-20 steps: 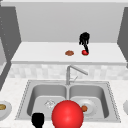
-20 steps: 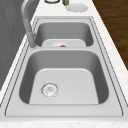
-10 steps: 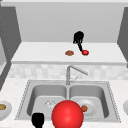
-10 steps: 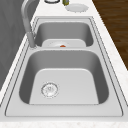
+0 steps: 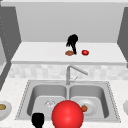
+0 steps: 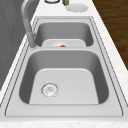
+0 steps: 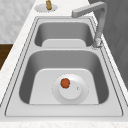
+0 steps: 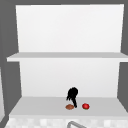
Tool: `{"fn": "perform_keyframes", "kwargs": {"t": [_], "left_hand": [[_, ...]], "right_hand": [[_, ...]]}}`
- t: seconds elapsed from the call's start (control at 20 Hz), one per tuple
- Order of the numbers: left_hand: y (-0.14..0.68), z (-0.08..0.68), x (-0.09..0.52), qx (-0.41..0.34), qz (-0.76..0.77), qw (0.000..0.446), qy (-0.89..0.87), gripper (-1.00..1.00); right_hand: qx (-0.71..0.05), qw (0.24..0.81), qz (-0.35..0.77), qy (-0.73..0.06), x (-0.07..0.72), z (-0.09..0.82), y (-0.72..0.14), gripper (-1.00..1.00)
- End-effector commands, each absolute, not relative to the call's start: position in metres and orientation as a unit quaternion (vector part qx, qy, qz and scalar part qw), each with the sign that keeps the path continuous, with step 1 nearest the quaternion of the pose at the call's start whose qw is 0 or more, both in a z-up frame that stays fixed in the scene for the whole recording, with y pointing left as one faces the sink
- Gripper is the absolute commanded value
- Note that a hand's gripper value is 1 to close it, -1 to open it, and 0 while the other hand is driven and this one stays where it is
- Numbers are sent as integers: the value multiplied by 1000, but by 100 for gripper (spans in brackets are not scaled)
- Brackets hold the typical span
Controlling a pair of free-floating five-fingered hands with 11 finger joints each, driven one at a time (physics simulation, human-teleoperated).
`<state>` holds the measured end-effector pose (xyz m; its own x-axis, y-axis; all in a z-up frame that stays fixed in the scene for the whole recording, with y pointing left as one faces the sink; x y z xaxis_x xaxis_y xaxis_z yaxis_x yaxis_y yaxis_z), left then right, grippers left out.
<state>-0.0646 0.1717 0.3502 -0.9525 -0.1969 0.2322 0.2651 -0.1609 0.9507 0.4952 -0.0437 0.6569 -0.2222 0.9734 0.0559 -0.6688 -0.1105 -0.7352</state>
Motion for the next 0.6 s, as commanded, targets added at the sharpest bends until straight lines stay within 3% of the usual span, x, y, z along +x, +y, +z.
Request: {"fn": "perform_keyframes", "kwargs": {"t": [0.0,0.55], "left_hand": [[172,350,-65,-27,-761,152,-630,0],[172,350,-65,-27,-761,152,-630,0]], "right_hand": [[-226,565,720,-333,504,631,-37,-100],[-237,525,727,-374,519,574,-38,-100]]}}
